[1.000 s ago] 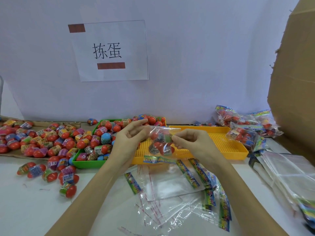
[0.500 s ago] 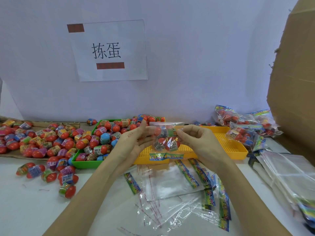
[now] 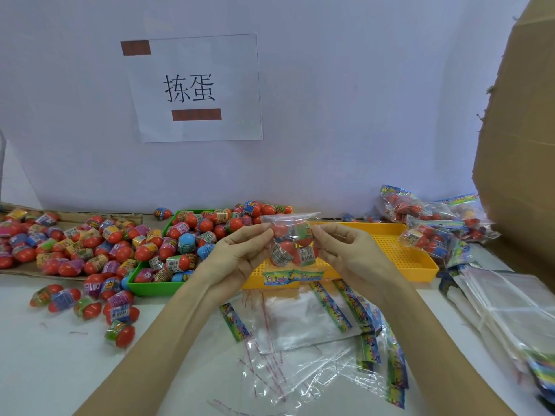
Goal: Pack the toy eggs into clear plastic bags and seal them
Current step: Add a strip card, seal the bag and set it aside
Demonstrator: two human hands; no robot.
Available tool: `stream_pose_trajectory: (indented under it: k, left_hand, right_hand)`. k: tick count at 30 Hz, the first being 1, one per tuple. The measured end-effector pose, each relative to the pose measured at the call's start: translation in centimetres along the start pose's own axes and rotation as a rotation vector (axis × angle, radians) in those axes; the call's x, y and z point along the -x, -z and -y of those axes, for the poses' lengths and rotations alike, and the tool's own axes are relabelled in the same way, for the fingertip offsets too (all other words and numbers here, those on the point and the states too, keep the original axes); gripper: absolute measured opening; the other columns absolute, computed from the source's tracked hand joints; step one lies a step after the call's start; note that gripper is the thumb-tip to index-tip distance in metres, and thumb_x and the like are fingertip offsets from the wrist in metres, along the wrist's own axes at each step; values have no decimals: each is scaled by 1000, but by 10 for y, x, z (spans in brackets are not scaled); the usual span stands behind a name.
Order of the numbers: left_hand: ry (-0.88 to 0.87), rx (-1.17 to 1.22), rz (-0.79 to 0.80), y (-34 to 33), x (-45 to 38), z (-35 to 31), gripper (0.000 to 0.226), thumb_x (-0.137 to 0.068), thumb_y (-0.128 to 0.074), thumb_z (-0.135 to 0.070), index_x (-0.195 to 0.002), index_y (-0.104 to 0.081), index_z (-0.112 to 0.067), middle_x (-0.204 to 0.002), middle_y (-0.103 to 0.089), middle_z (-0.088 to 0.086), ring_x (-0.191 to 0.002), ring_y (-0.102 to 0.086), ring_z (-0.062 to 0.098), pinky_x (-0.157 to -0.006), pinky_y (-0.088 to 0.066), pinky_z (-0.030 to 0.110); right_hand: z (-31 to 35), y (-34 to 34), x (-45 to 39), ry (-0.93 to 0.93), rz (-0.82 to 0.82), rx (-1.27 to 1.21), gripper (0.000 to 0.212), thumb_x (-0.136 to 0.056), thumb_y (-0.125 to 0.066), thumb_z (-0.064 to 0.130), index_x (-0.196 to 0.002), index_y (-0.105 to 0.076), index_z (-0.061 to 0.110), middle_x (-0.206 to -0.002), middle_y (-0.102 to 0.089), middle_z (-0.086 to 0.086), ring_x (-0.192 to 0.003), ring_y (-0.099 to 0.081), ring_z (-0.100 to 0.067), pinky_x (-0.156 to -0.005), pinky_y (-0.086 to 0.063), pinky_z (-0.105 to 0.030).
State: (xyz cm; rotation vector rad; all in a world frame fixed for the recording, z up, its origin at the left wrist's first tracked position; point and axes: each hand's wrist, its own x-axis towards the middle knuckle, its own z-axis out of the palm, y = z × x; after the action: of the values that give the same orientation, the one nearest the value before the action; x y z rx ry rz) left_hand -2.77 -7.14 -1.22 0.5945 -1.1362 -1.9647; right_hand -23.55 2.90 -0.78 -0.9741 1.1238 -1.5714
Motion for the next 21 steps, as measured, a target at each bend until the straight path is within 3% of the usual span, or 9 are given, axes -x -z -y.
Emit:
stream_pose_trajectory:
  k: [4, 8, 14, 18, 21]
  left_hand:
    - [0, 36, -20, 1, 1, -4, 17, -73, -76, 0, -78, -86, -12, -90, -82, 5, -81, -79, 11, -69, -61, 19]
    - [-38, 27, -36, -2, 0, -5, 15, -71, -80, -3, -82, -87, -12, -94, -82, 7, -86, -80, 12, -71, -61, 19]
    - [-33, 69, 36, 0, -2, -3, 25, -83, -77, -17, -107, -86, -13, -109, -81, 4, -102, -78, 13, -85, -60, 21]
    - [-139, -41, 29, -2, 1, -5, 22, -79, -81, -14, -99, -87, -16, -109, -82, 4, -99, -78, 12, -82, -60, 20]
    - [-226, -81, 6, -3, 3, -7, 20, -80, -81, -14, -98, -86, -16, -106, -81, 6, -97, -77, 15, -82, -59, 20]
  right_hand:
    - [1, -3, 1, 37, -7, -14, 30, -82, -80, 29, -101, -81, 6, -96, -78, -10, -86, -72, -15, -77, -57, -20]
    - [2, -6, 3, 90, -14, 5, 19, -83, -79, 29, -94, -84, 14, -88, -77, -4, -81, -70, -12, -77, -56, -19]
    - [3, -6, 3, 54, -31, -65, 19, -82, -81, 27, -96, -84, 14, -97, -77, -6, -87, -71, -12, -78, -56, -18]
    - [3, -5, 2, 41, -12, -69, 31, -79, -82, 34, -102, -84, 14, -99, -76, -5, -92, -71, -13, -82, -57, -20]
    - [5, -3, 3, 43, -49, -55, 30, -97, -68, 36, -110, -82, 13, -102, -77, -6, -95, -73, -16, -83, -58, -24]
